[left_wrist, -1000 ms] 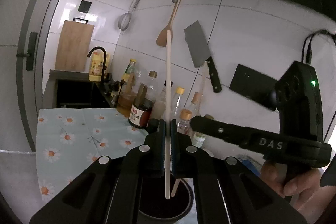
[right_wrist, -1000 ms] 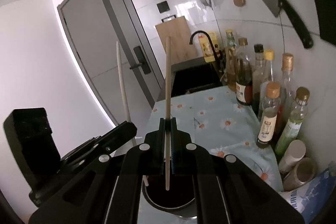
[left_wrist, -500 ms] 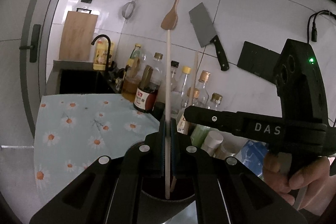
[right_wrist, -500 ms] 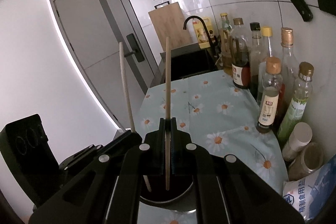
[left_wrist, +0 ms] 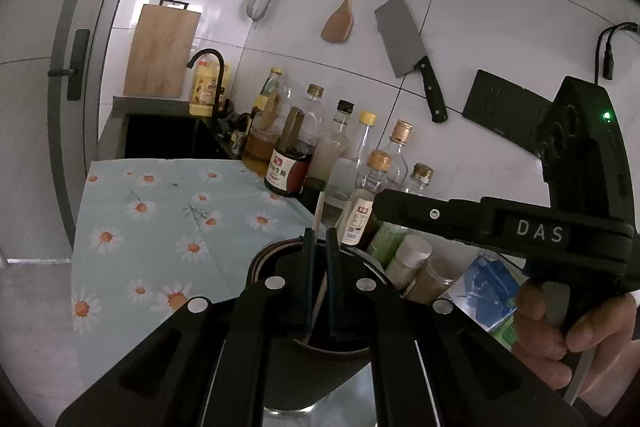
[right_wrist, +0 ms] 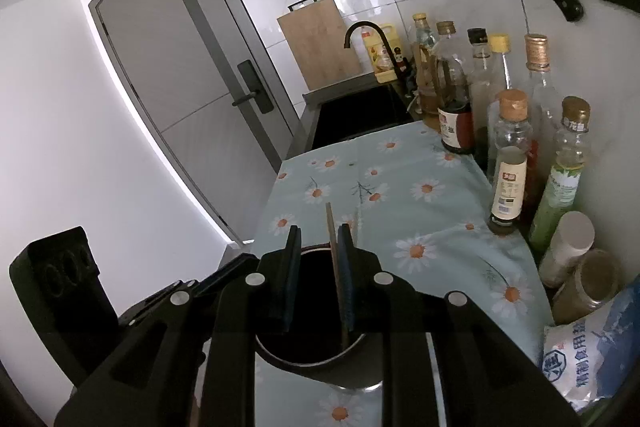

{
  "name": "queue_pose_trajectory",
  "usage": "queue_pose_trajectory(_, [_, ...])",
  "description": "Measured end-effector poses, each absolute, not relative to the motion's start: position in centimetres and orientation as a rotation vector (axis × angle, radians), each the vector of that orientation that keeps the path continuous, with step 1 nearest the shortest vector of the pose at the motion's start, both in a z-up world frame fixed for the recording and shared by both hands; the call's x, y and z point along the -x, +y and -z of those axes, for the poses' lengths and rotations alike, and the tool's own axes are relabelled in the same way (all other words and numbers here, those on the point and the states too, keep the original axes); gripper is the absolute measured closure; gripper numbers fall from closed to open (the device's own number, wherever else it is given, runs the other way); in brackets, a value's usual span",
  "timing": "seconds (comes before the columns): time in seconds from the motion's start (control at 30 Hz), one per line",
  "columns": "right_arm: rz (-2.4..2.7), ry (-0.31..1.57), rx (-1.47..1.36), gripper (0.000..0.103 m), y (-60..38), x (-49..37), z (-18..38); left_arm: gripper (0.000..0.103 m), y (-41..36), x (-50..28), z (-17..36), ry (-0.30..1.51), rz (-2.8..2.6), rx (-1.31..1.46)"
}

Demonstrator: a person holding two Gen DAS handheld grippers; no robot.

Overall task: Organize utensils
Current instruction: 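Move both tools back from the holder toward the remaining utensils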

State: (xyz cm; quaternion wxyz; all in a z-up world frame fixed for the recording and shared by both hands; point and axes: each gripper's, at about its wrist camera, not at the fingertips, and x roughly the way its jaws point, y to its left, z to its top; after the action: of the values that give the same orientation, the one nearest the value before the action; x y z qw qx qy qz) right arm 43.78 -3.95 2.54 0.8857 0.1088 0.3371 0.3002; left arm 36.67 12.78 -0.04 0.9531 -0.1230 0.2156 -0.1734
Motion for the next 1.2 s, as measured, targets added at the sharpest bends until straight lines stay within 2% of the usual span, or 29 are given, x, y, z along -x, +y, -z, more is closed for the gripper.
queue_pose_trajectory(0.53, [-0.584, 0.707, -0.185, 0.081, -8.8, -38.2, -4.0, 0.098, 13.2, -32.0, -0.8, 0.495, 0.347, 0.235])
queue_pose_trajectory(0.9, [-0.589, 0.819, -0.242, 0.081, -12.5, -33.6, -1.1, 0.098, 12.6, -27.0, -0.8, 0.536, 0.331, 0.201])
queue_pose_trajectory(0.97, [-0.598, 0.849, -0.250, 0.080, -12.7, -32.8, 0.0, 0.082, 12.5, -26.2, -0.6, 0.544, 0.327, 0.203])
queue_pose_trajectory(1.13, [-0.595, 0.923, -0.288, 0.079, -13.6, -30.9, 2.7, 0.082, 12.0, -24.0, 0.1, 0.578, 0.336, 0.192])
queue_pose_trajectory(1.2, [-0.589, 0.957, -0.310, 0.072, -14.1, -30.2, 3.9, 0.082, 11.8, -23.3, 0.5, 0.605, 0.337, 0.200])
